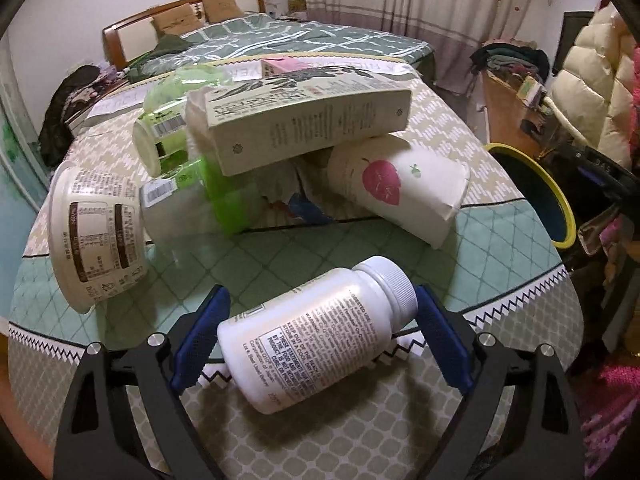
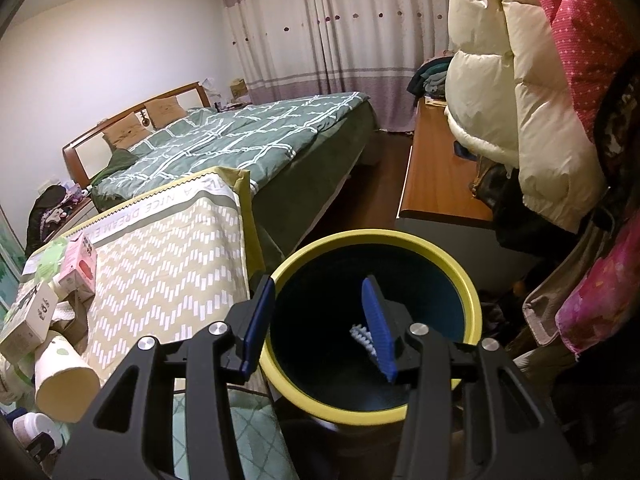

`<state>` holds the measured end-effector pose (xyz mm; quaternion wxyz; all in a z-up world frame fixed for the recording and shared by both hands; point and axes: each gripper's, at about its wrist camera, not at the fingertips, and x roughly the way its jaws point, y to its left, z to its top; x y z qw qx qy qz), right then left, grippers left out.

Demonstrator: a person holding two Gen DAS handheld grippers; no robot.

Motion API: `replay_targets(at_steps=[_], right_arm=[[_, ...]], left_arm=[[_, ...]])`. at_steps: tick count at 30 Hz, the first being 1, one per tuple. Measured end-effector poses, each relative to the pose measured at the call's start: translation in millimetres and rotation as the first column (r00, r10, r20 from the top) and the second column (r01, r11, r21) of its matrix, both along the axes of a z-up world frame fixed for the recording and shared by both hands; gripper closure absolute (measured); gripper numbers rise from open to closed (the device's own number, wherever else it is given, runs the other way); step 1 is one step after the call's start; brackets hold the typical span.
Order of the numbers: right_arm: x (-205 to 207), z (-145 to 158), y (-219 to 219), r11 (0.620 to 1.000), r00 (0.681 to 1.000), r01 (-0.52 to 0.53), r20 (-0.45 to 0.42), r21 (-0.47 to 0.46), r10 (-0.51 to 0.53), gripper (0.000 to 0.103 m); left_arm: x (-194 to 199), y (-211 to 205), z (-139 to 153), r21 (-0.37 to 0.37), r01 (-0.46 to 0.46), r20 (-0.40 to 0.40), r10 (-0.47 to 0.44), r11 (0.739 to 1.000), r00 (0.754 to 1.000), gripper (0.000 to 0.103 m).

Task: Collect trash
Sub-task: 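Grasp the white pill bottle with the left gripper and lift it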

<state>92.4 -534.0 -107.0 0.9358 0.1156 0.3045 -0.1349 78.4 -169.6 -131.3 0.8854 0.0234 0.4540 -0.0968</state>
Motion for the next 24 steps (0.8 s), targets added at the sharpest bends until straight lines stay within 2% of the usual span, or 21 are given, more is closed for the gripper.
replay_targets(at_steps=[5,13,18,24], right_arm=[[-3.2,2.3,-1.8,1.0,1.0,0.0,0.005,0.002,0.0,0.059],[-14.3,8.6,-6.8,1.0,1.0,0.019,0.025,-0.008,-0.019,0.059],[-30.8,13.0,-11.4,0.999,0.999,0.035,0.032,-0.025,-0.035,0.059],[-65.6,18.0,-29.6,0.994,0.993,0.103,0.059,-0.038,-0.1,0.059]], left_arm=[[-4.2,-3.8,2.5,-0.009,0.048,0.008,-0.048,0.999,0.999,0.013],[-9.5,-28.5,36.9,-0.021,0.159,0.066,-0.157,0.987,0.985,0.013],[-3.4,-72.9,68.9,-0.031,0.288,0.131,-0.281,0.957,0.951,0.012],[16.3,-143.9,90.0,-0.04,0.408,0.177,-0.396,0.912,0.901,0.012]])
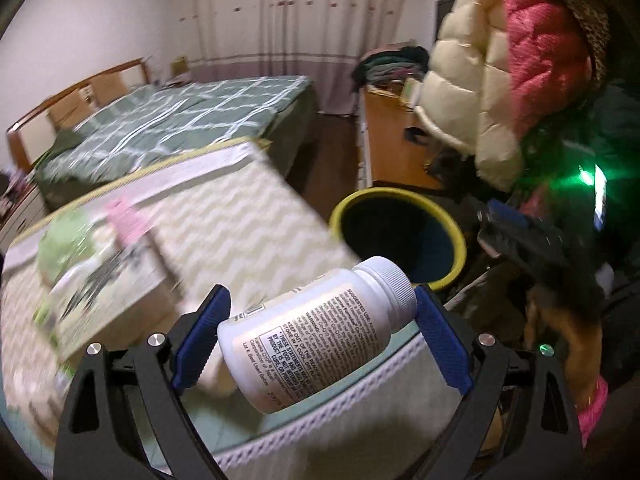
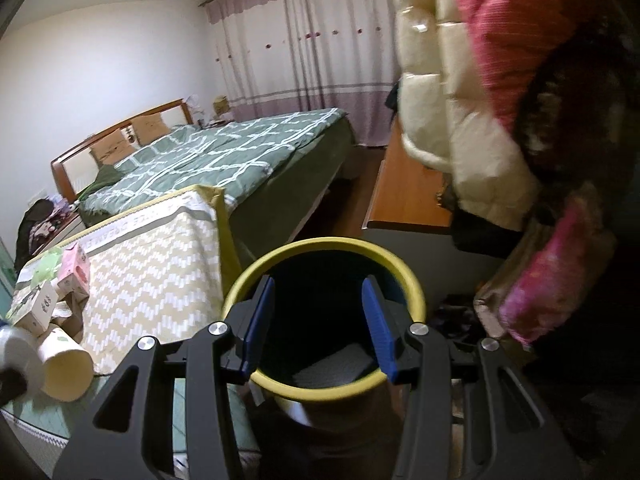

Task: Collect trash
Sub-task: 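Grasp the white pill bottle with the left gripper and lift it, then move the pill bottle over the yellow bin and open the left gripper, then grasp the white paper cup rim with the right gripper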

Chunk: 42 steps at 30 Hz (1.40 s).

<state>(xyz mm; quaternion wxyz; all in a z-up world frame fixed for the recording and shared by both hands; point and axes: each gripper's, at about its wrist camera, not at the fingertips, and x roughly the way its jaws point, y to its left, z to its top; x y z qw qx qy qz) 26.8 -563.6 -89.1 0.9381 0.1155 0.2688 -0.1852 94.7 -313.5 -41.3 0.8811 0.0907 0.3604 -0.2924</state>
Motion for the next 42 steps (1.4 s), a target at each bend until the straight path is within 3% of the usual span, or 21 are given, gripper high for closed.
replay_targets(at_steps=[7,14,20,23,29,34,38,42], right_arm=[[-44.0,6.5,-20.3,0.998,0.997,0.065,0.046,-0.005,-0.065,0.059],[-55.3,-2.4,-34.9,0.996,0.995,0.091,0.039,0.022,-0.092,0.059],[-51.9,-16.0,-49.0,0.991,0.991,0.13,0.008,0.044,-0.13,0.059],[-51.4,-18.7,-48.6,0.99,0.991,0.135,0.0,0.047,-0.135,0.056],[-43.7,-17.5,-34.1,0.994,0.995,0.102,-0.003,0.05,-0.102,0.055],[-34.6,-17.6,-7.3,0.998,1.0,0.024,-0.006,0.061,-0.023,0.054],[-20.2,-18.6,27.9,0.995,0.997,-0.071,-0.017,0.064,0.072,0.054],[-5.4,-18.9,66.3,0.985,0.986,-0.165,-0.027,0.054,0.166,0.053]], left_arm=[[42.7,-90.2,-11.8,0.023,0.069,-0.035,-0.068,0.997,0.997,0.012],[80.6,-167.8,-56.5,0.064,0.113,-0.127,-0.105,0.991,0.986,0.012],[108.9,-199.7,-87.4,0.099,0.085,-0.155,-0.069,0.991,0.986,0.012],[116.3,-202.0,-87.0,0.08,0.067,-0.16,-0.054,0.995,0.986,0.007],[99.7,-162.7,-46.1,0.012,0.074,-0.117,-0.072,0.997,0.991,0.005],[65.9,-85.7,4.0,-0.046,0.052,-0.022,-0.053,0.998,0.998,0.005],[41.8,-3.1,31.9,-0.076,-0.038,0.055,0.043,0.996,0.998,0.005],[21.6,75.2,38.8,-0.084,-0.149,0.088,0.156,0.985,0.984,0.005]])
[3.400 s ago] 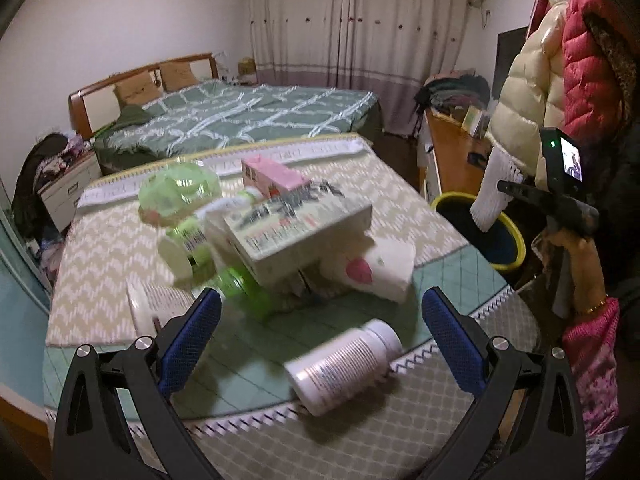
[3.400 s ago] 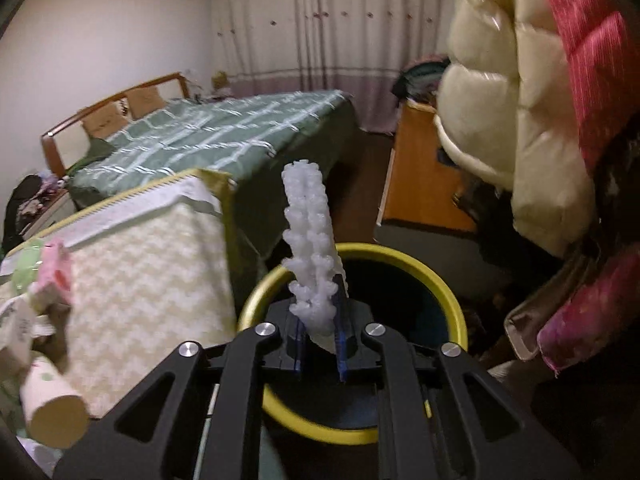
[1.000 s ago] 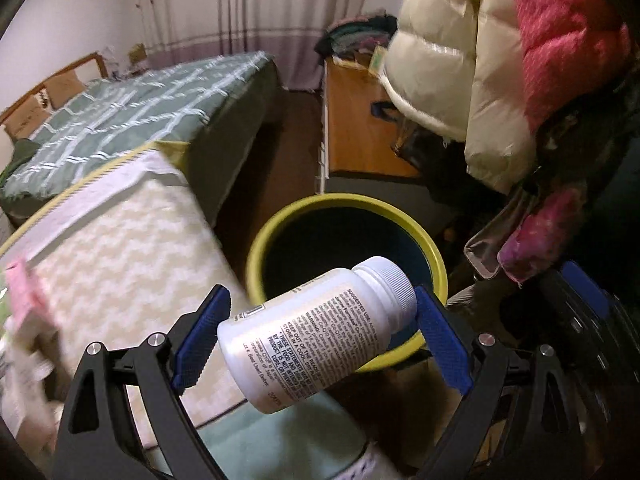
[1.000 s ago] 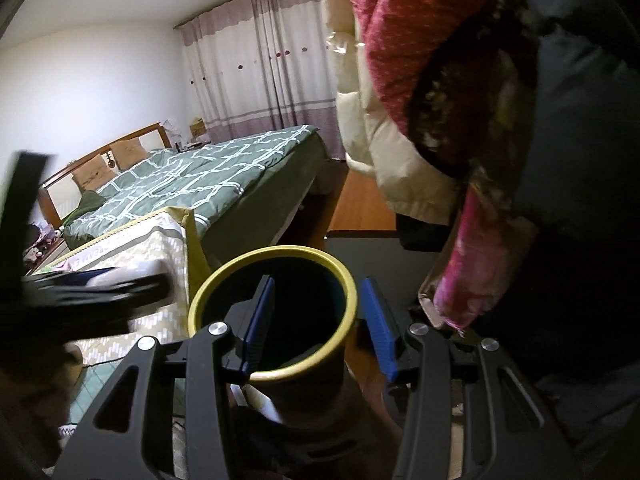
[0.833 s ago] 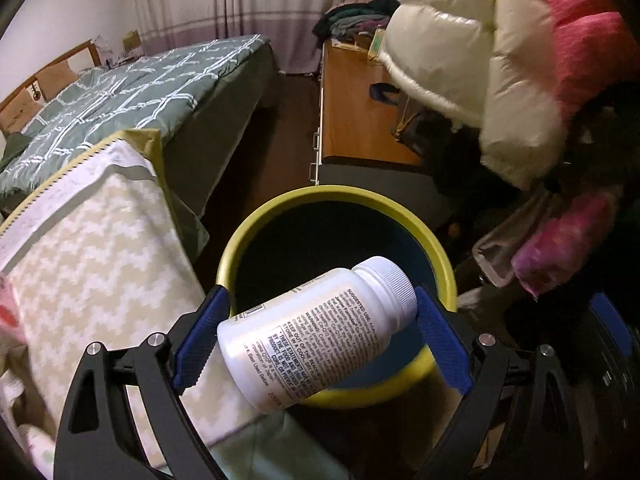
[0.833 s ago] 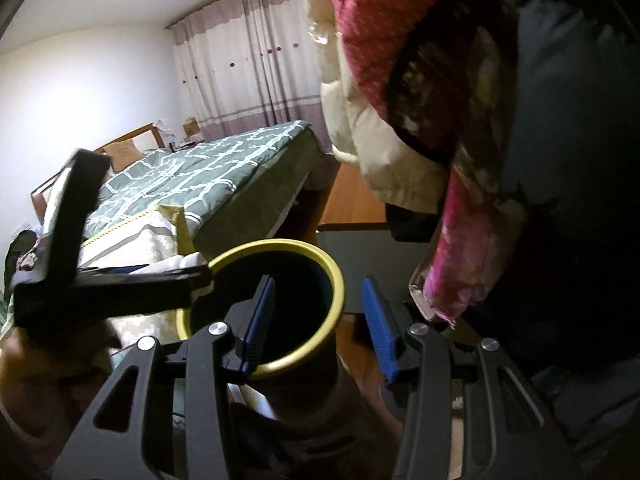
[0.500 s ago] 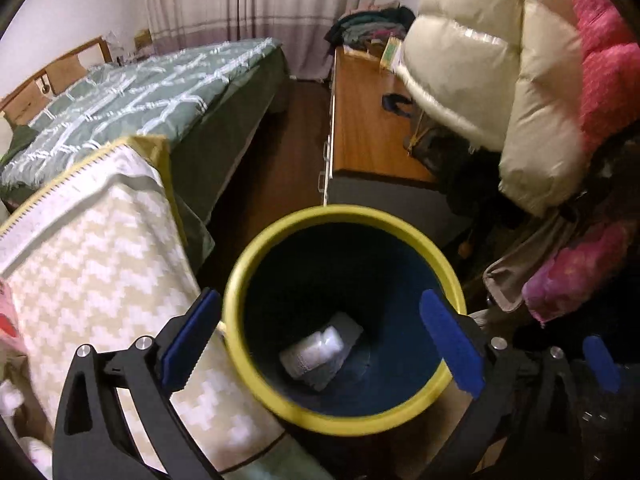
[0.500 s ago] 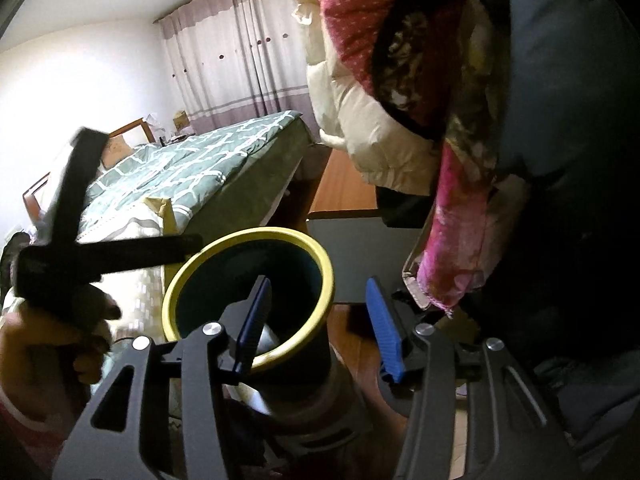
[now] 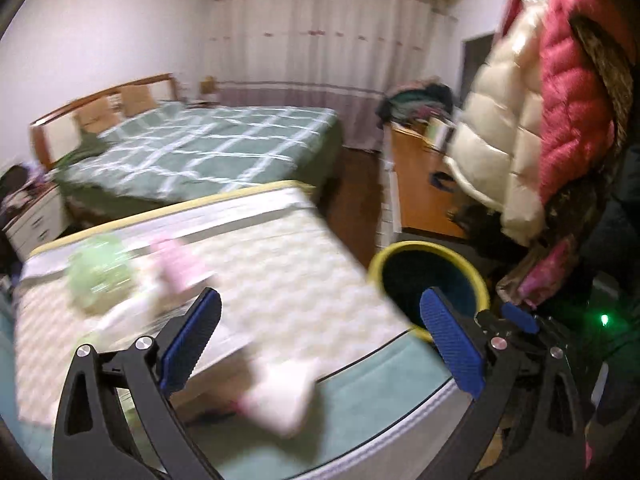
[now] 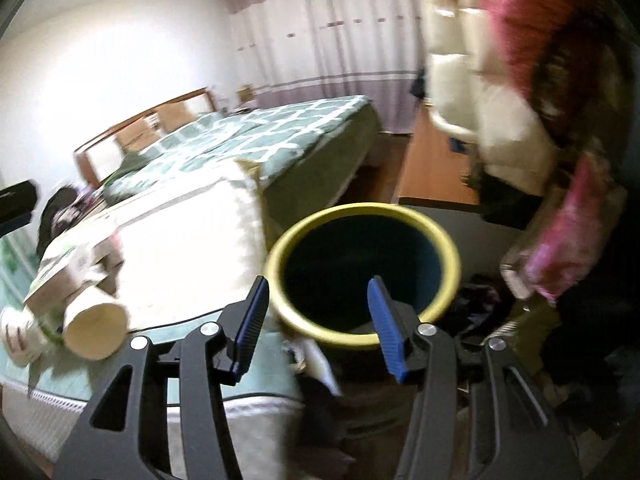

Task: Collect trash
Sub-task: 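Grasp the white paper cup rim with the right gripper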

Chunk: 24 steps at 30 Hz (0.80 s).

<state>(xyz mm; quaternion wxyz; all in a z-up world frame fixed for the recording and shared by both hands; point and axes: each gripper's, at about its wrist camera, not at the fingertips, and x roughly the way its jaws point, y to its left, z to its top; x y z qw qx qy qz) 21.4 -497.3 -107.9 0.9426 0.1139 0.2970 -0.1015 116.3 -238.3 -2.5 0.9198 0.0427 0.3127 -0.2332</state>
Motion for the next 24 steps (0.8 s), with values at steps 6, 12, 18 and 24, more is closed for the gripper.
replay_targets(at_steps=[6,12,18,24], right_arm=[[19.4,1.3,62.3,0.986,0.986,-0.166,-0.014,0.005,0.166,0.053],[26.4,9.2,117.5,0.954,0.954,-0.299,-0.009,0.004,0.299,0.053],[32.0,10.7,156.5,0.916,0.916,-0.401,-0.023,0.025,0.401,0.053],[34.9,-1.0,180.6,0.885,0.883,-0.463,-0.068,0.046,0.465,0.053]], left_arm=[[-28.0,111.9,-5.3,-0.008,-0.207,0.014,0.207,0.978,0.978,0.005],[-49.4,185.4,-12.3,-0.001,-0.314,0.03,0.314,0.949,0.949,0.005],[-54.9,207.3,-12.4,-0.015,-0.349,0.043,0.349,0.937,0.936,0.005],[-50.7,207.9,-17.7,-0.016,-0.347,0.024,0.348,0.938,0.937,0.005]])
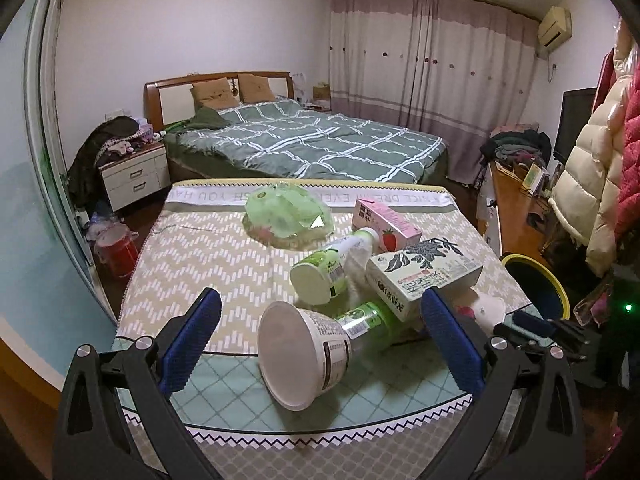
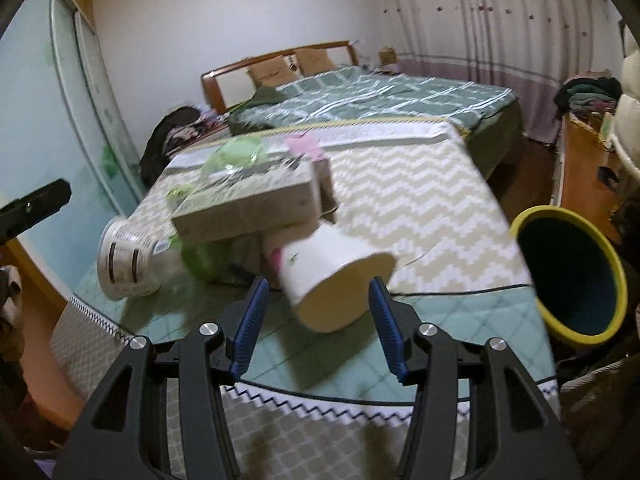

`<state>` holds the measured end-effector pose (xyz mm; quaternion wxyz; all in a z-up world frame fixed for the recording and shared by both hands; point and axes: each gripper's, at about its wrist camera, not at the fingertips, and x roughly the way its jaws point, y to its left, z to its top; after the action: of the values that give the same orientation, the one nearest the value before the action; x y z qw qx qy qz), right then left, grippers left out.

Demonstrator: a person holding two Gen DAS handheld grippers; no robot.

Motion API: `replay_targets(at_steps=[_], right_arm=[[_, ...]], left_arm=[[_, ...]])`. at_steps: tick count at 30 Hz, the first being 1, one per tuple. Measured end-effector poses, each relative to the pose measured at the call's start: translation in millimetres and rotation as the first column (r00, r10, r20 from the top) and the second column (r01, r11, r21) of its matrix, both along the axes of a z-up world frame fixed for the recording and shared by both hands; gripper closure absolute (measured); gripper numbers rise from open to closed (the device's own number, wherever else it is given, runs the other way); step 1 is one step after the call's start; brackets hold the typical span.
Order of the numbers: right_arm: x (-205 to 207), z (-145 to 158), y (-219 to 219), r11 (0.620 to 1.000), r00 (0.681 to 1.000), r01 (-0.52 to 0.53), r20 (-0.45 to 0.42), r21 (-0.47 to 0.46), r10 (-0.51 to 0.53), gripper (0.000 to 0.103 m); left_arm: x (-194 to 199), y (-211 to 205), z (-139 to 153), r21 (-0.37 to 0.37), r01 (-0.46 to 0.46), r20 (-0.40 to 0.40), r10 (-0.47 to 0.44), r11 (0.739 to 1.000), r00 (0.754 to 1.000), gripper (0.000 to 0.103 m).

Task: Collect trash
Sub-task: 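Grasp the white paper cup rim with the right gripper, then carry the paper cup to the yellow bin and release it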

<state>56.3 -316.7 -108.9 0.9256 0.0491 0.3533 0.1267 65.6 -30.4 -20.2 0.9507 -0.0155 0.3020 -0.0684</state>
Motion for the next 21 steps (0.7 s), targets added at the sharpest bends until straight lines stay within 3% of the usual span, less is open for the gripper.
replay_targets(at_steps=[4,10,16,21], right_arm=[[9.3,-10.5,7.9,0.999,0.999,-0.035,-0.028,0.03,0.035,0.054],[18.0,-17.0,12.7,0.997,0.997,-0.056,-0.043,0.059,0.059,0.09],[14.0,-11.6,8.3,0.996,0.998,-0.051,-0.025,0.07,0.053,0.098],[11.0,-4.9,-4.9,0.999,1.0,0.008,-0.002,0.044,-0.008,0.099]], left_arm=[[4.4,-4.5,-6.1,0.0,0.013,-0.016,-0.013,1.0,1.0,0.005],[5.3,-6.8,-10.6,-0.001,0.013,-0.023,-0.013,1.0,1.0,0.005],[7.5,-8.7,-16.8,-0.006,0.018,-0.038,-0.018,1.0,0.999,0.005],[8.7,-12.2,-19.7,-0.006,0.026,-0.041,-0.026,1.0,0.999,0.005]])
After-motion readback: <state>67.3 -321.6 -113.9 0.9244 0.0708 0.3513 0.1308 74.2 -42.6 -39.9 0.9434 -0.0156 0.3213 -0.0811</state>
